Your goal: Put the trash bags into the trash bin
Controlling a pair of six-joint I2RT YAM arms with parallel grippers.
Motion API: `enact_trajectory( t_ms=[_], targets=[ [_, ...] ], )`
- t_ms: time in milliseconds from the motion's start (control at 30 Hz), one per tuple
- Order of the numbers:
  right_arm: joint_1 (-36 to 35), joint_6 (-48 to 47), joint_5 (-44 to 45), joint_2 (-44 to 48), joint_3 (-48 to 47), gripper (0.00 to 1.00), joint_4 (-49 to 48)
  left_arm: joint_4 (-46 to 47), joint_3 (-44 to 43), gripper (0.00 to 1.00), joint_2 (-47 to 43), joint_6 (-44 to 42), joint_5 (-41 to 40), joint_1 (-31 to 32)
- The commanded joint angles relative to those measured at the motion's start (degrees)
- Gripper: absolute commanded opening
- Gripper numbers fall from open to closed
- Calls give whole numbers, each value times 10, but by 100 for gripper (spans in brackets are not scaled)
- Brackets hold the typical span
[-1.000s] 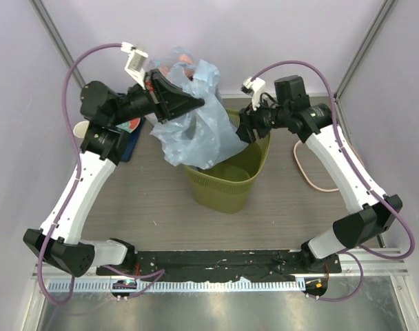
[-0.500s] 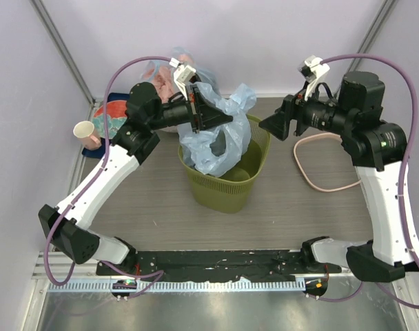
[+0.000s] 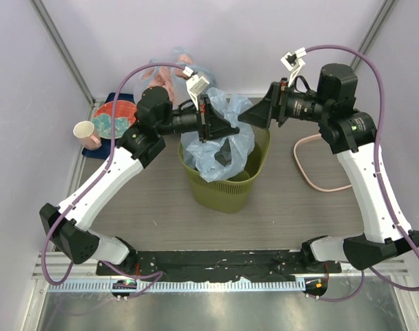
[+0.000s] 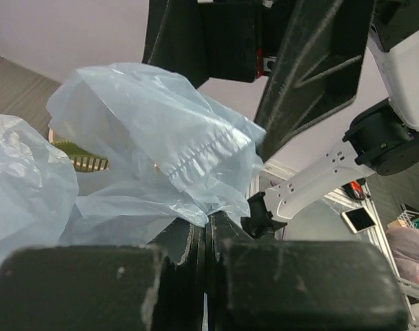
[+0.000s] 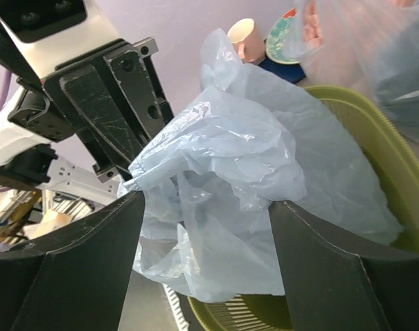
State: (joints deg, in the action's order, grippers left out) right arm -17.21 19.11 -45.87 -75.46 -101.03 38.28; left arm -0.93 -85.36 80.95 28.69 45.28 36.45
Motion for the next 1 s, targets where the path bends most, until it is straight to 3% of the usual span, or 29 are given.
enact_trajectory(
  t_ms=[0,167,300,533,633,967],
  targets=[
    [-29,44,-25,3,7,79,-69,-36,-33,0,-3,-42,-16,6],
    [-32,21,-27,3,8,79,-38,-69,-38,0,-5,-57,-46,8],
    [-27,-44,42,20,-13,79,56,-63,-31,0,-12,-52,-56,4],
    [53,-61,35,33,-56,75,112,-63,-21,0,-23,-76,-65,2],
    [51,-30,-6,37,-48,66,91,-62,-23,0,-15,-74,-57,2],
    [22,67,-59,9,-10,68,-15,-58,-38,0,2,-71,-48,4]
  ],
)
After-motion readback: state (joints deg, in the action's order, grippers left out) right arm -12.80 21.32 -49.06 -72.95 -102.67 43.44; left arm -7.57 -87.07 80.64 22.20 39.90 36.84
